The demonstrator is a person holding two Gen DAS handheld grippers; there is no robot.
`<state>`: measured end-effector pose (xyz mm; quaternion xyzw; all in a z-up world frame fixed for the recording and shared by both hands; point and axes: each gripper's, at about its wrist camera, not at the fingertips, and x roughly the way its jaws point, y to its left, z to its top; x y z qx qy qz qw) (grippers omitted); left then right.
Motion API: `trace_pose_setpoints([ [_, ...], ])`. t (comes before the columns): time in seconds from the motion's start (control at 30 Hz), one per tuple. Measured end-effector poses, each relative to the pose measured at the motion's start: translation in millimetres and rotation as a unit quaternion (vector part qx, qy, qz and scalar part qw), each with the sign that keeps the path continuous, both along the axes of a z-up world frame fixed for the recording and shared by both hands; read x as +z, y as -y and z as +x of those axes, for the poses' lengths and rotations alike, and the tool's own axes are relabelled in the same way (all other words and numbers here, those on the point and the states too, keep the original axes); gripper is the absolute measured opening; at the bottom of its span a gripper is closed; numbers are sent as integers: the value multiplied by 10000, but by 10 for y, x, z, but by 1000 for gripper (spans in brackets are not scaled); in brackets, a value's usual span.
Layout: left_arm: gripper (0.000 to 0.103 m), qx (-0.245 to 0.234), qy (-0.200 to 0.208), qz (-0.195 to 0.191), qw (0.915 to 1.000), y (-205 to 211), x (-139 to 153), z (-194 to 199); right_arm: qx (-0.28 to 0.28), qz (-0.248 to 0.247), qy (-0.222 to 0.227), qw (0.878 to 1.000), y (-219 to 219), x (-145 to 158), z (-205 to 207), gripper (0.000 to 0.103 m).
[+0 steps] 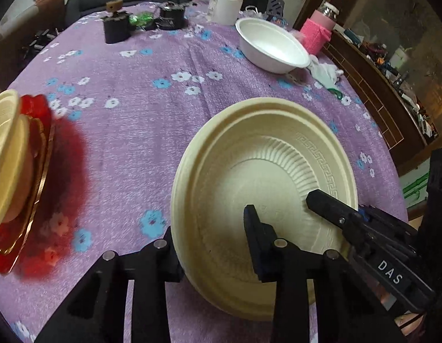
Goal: Organize plates and bowls
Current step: 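Lift the second cream bowl and carry it toward the plate stack, then lower the second cream bowl into the stacked cream bowl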
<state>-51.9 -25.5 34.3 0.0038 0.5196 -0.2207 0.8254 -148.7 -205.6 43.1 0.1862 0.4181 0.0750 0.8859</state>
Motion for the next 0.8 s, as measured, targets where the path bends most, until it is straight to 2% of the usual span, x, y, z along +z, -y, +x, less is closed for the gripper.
trace_pose_setpoints([
  [0.4, 33, 703, 701, 37, 9951, -606, 280, -372, 545, 145, 240, 9981, -535, 163, -77, 16],
  [0.6, 33, 917, 907, 196, 9914, -787, 344, -486, 725, 157, 272, 9969, -766, 179, -71, 16],
  [0.8, 33, 1023, 998, 201, 9895, -917, 371, -531, 776, 161, 318, 9963, -901, 209, -58, 16],
])
